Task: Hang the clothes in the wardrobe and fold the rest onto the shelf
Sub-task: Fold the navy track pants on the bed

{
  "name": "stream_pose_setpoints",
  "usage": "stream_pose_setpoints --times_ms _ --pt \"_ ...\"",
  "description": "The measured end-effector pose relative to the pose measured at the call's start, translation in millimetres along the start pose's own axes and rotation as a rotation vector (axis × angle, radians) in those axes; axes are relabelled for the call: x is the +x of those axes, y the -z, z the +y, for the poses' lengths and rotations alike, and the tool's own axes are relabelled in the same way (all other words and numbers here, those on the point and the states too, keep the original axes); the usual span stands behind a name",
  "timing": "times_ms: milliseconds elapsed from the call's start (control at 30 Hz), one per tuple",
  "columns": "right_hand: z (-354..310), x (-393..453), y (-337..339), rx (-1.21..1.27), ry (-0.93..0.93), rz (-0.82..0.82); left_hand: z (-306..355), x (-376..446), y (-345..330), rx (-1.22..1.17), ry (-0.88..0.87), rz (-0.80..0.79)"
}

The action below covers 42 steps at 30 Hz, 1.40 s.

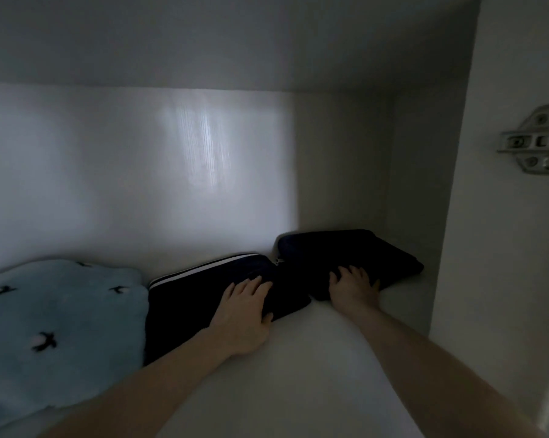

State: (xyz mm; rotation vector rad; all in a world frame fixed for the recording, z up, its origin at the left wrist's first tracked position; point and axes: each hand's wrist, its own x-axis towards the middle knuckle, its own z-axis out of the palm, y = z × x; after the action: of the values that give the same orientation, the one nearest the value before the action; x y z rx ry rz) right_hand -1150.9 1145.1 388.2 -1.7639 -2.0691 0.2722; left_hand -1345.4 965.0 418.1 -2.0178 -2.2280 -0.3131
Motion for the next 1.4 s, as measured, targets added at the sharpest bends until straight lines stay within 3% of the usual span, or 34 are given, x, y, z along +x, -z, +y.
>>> stream_pose_setpoints --times_ms 200,433,767,1100,1400 --pt "-11 -29 -6 -0.035 0.17 0.146 -21 -30 -21 -0.04 0.088 -0.01" --pt "-18 -89 6 -0.01 0.236 0.02 -10 -45 -8 -0.024 0.109 -0.059" --pt "-35 -221 24 0.123 0.432 -0.128 -8 -161 22 0.006 -0.014 -0.062" --pt "-24 -315 58 0.077 0.441 -0.258 8 -253 51 -0.053 -0.059 -0.167" --pt "25 -394 117 0.148 0.442 -0.313 53 -311 86 -0.265 -0.121 -0.069"
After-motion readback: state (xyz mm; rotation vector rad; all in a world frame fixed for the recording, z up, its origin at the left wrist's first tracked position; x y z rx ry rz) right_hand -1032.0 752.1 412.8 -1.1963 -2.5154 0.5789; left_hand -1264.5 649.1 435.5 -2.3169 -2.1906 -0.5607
